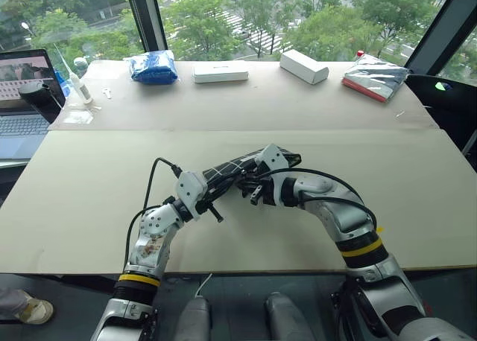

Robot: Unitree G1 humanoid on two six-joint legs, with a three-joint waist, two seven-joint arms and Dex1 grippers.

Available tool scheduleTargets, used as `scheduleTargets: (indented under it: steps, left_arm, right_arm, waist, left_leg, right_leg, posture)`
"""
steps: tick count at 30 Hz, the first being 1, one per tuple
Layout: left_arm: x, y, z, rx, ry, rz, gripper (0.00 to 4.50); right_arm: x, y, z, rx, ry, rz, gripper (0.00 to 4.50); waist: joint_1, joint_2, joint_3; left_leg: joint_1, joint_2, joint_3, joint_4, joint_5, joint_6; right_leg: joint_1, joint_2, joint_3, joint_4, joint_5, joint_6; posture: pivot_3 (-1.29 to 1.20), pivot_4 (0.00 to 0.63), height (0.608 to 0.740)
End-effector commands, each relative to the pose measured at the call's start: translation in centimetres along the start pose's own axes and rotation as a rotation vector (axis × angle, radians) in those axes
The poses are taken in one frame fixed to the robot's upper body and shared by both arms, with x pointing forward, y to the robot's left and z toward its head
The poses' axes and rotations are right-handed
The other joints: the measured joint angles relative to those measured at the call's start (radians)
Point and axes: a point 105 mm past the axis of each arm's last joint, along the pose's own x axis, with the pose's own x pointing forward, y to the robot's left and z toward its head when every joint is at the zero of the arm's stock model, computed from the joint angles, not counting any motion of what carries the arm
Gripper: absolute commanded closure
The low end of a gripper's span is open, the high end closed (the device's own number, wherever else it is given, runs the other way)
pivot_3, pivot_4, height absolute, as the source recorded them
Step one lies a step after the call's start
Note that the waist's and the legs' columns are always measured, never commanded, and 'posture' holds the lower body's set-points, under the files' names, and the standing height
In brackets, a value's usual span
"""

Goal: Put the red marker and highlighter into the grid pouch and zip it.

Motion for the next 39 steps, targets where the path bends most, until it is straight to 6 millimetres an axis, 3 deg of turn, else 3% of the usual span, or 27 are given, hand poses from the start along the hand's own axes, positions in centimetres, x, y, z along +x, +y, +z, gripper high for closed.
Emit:
scheduleTargets:
  steps: [1, 6, 12, 15, 18, 21, 26, 30, 35, 39]
  left_arm:
    - [0.3, 0.2, 1.0, 0.021, -0.034, 0.002, 4.5]
    - [0.1, 0.1, 1.0, 0.019, -0.032, 0.003, 4.5]
    - [0.1, -0.1, 0.8, 0.014, -0.026, -0.005, 4.5]
    - [0.2, -0.1, 0.8, 0.012, -0.028, -0.009, 4.5]
    - [0.3, -0.2, 0.7, 0.01, -0.03, -0.015, 4.5]
    - [0.4, -0.3, 0.7, 0.008, -0.032, -0.019, 4.5]
    - [0.6, -0.7, 0.6, 0.003, -0.035, -0.037, 4.5]
    - [0.8, -1.0, 0.6, 0.005, -0.04, -0.054, 4.5]
    - [1.0, -1.5, 0.8, 0.023, -0.047, -0.12, 4.5]
    - [1.3, -2.1, 1.4, 0.059, -0.067, -0.206, 4.5]
  right_arm:
    - [-1.5, 0.0, 1.1, -0.031, -0.043, 0.005, 4.43]
    - [-6.7, -5.2, -1.8, -0.037, 0.089, -0.227, 4.43]
    - [-11.8, -10.3, -2.9, -0.058, 0.168, -0.444, 4.43]
    - [-12.9, -11.3, -2.6, -0.076, 0.163, -0.485, 4.43]
    - [-13.0, -11.5, -2.7, -0.078, 0.155, -0.485, 4.43]
    - [-12.1, -10.3, -2.6, -0.064, 0.128, -0.414, 3.7]
    - [-10.9, -7.5, -2.5, -0.002, 0.086, -0.251, 1.9]
    - [-12.1, -7.3, -2.7, 0.09, 0.08, -0.208, 0.51]
    - [-17.4, -8.6, -3.0, 0.045, 0.118, -0.254, 0.51]
    - [-21.0, -7.7, -2.2, -0.004, 0.067, -0.234, 0.51]
  waist:
    - [0.0, 0.0, 0.0]
    - [0.007, 0.0, 0.0]
    - [-0.002, 0.0, 0.0]
    - [-0.003, 0.0, 0.0]
    - [-0.003, 0.0, 0.0]
    - [0.0, 0.0, 0.0]
    - [0.001, 0.0, 0.0]
    - [0.001, 0.0, 0.0]
    - [0.012, 0.0, 0.0]
    - [0.01, 0.0, 0.0]
  left_leg:
    - [0.0, 0.0, 0.0, 0.0, 0.0, 0.0]
    - [-0.001, -0.001, 0.0, 0.0, 0.0, 0.0]
    - [0.0, 0.0, 0.0, -0.001, 0.0, 0.0]
    - [0.0, 0.0, 0.001, -0.001, 0.0, 0.0]
    - [0.0, 0.0, 0.001, -0.001, 0.0, 0.0]
    - [-0.001, -0.001, 0.001, -0.001, 0.0, 0.0]
    - [-0.001, 0.0, 0.001, -0.001, 0.0, 0.0]
    - [-0.001, -0.001, 0.001, 0.0, 0.0, 0.0]
    - [-0.002, -0.001, 0.001, 0.0, 0.0, 0.0]
    - [-0.001, -0.001, 0.001, 0.0, 0.0, 0.0]
  right_leg:
    - [0.0, 0.0, 0.0, 0.0, 0.0, 0.0]
    - [0.0, -0.001, 0.0, -0.002, 0.0, 0.0]
    - [0.0, 0.0, 0.0, -0.002, 0.0, 0.001]
    - [0.0, 0.0, 0.001, -0.003, 0.0, 0.0]
    - [0.0, 0.0, 0.001, -0.003, 0.0, 0.0]
    - [0.0, 0.0, 0.001, -0.003, 0.0, 0.001]
    - [0.001, 0.0, 0.001, -0.003, 0.0, 0.001]
    - [0.001, 0.0, 0.001, -0.003, 0.0, 0.001]
    - [0.001, -0.001, 0.001, -0.004, 0.0, 0.001]
    - [0.001, -0.001, 0.001, -0.004, -0.001, 0.002]
  posture:
    - [0.0, 0.15, 0.74]
    - [0.0, 0.15, 0.74]
    - [0.0, 0.15, 0.74]
    - [0.0, 0.15, 0.74]
    - [0.0, 0.15, 0.74]
    - [0.0, 0.15, 0.74]
    - [0.0, 0.15, 0.74]
    - [0.0, 0.15, 0.74]
    - [0.0, 0.15, 0.74]
    - [0.0, 0.15, 0.74]
